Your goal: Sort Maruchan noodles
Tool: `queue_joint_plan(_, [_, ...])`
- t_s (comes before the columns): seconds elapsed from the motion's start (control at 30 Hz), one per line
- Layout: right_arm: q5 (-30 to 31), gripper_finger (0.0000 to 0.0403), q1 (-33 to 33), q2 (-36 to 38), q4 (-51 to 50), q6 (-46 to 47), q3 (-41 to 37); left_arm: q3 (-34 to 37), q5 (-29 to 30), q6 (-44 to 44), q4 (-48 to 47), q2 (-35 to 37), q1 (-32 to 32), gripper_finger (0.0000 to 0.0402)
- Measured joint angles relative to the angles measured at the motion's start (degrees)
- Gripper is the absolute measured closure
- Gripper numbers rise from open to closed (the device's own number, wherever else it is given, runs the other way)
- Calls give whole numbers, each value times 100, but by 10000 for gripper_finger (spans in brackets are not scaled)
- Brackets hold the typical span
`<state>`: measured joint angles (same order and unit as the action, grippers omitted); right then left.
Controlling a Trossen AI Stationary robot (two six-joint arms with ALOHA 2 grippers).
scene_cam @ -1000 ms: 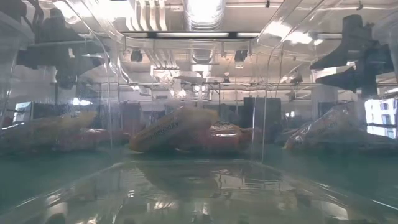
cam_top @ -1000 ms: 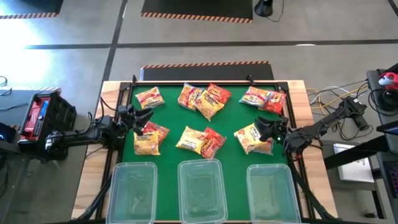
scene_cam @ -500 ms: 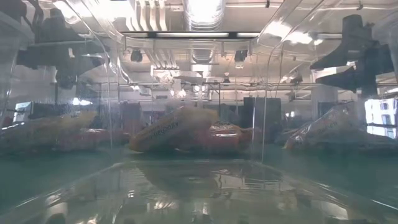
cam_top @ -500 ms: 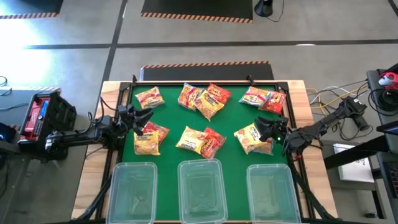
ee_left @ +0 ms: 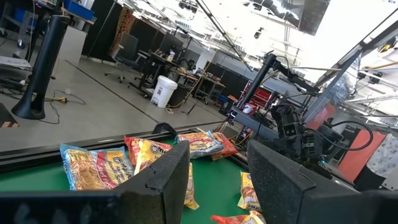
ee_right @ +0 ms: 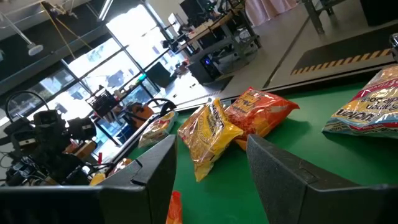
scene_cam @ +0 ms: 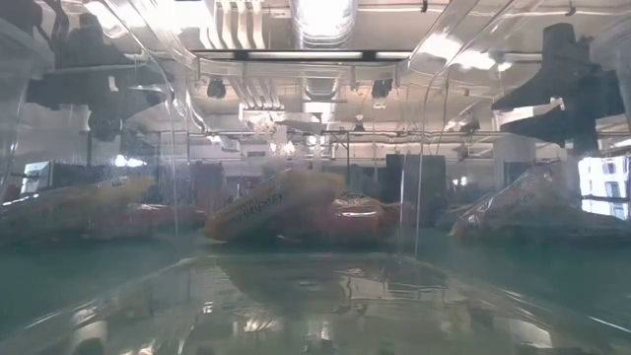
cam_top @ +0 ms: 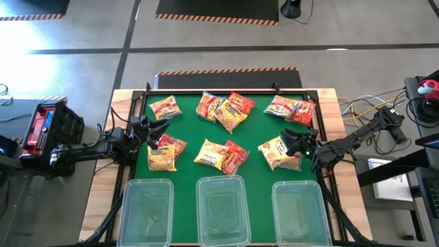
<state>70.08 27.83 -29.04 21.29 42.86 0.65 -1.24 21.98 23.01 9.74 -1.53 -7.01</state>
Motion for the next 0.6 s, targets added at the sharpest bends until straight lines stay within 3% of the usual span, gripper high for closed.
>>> queue_joint_plan(0.6, [0, 220, 1, 2, 42, 2, 1, -1, -1, 1, 0, 0, 7, 255])
